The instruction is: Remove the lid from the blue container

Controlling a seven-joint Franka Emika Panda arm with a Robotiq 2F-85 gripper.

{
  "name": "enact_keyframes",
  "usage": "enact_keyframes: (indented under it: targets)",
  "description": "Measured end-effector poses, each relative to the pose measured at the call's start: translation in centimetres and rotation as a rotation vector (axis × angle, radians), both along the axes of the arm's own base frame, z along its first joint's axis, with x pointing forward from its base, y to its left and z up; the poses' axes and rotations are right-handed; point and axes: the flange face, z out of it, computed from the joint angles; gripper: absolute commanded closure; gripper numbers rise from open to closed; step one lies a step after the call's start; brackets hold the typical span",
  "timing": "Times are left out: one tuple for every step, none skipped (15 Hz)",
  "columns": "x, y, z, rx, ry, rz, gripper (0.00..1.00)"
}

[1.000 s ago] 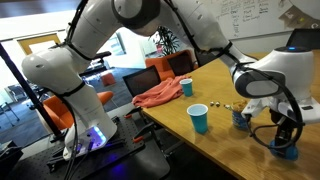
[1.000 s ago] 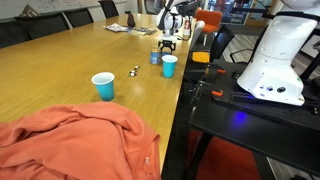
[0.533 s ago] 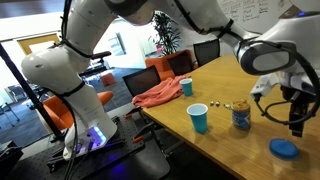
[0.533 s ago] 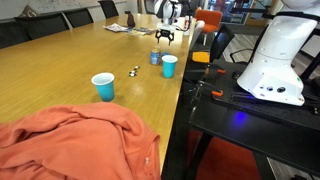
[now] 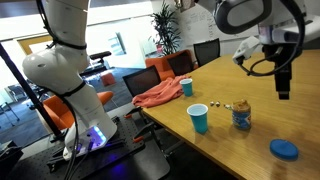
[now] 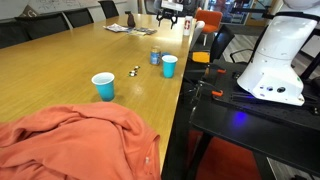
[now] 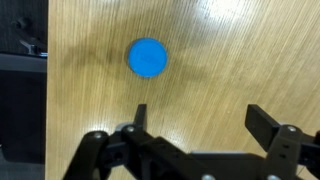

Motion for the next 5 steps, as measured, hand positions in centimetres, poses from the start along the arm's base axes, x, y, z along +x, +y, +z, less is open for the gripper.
enact_keyframes:
  targets:
    - [-0.6, 0.8, 1.2, -0.002, -0.007, 0.016, 0.00]
    - [-1.3, 1.7, 2.3, -0.003, -0.013, 0.026, 0.00]
    - [-2.1, 2.6, 3.4, -0.005, -0.016, 0.036, 0.00]
    - [-2.9, 3.4, 4.3, -0.006, -0.018, 0.046, 0.00]
    - [-3.8, 4.3, 5.2, -0.006, -0.018, 0.056, 0.00]
